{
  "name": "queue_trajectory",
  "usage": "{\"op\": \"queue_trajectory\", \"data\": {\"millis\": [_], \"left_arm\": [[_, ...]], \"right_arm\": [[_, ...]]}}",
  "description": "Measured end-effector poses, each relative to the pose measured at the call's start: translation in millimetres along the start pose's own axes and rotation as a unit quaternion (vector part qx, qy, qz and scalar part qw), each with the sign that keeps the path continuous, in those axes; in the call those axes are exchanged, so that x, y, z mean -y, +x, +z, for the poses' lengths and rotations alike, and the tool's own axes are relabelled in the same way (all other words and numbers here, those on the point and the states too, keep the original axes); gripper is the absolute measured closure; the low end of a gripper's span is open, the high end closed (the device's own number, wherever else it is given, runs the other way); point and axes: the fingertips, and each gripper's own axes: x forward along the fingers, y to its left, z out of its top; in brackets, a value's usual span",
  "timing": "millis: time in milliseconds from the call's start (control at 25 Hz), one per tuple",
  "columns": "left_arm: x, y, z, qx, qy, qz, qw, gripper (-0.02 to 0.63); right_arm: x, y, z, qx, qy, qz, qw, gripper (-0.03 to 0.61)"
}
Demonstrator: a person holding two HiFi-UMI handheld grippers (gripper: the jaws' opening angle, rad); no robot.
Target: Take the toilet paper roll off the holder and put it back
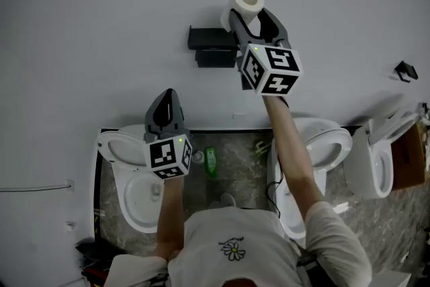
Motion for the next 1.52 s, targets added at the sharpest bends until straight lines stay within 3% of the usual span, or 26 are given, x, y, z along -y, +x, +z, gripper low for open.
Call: {"op": "queue_trajectory", "data": {"millis": [320,760,1000,1520], "left_arm": [[-8,7,-10,-0.016,-0.001,0.009,0.9998,0.597],[-11,7,-22,-0.033,-0.007,0.009,0.9994,0.597],[-11,7,-26,-0.037,-0.007,0.008,0.9993,0.597],[-8,4,-21,-0.028,-0.012,0.001,0.9995,0.597]], "right_arm": [[-8,47,-79,-0.121,0.010,0.002,0.993,0.316],[-12,67,-125,-0.201,-0.042,-0.006,0.979,0.316],[-9,70,-133,-0.208,-0.017,-0.016,0.978,0.316],[-5,72,-124,-0.167,0.033,-0.021,0.985,0.310]]}}
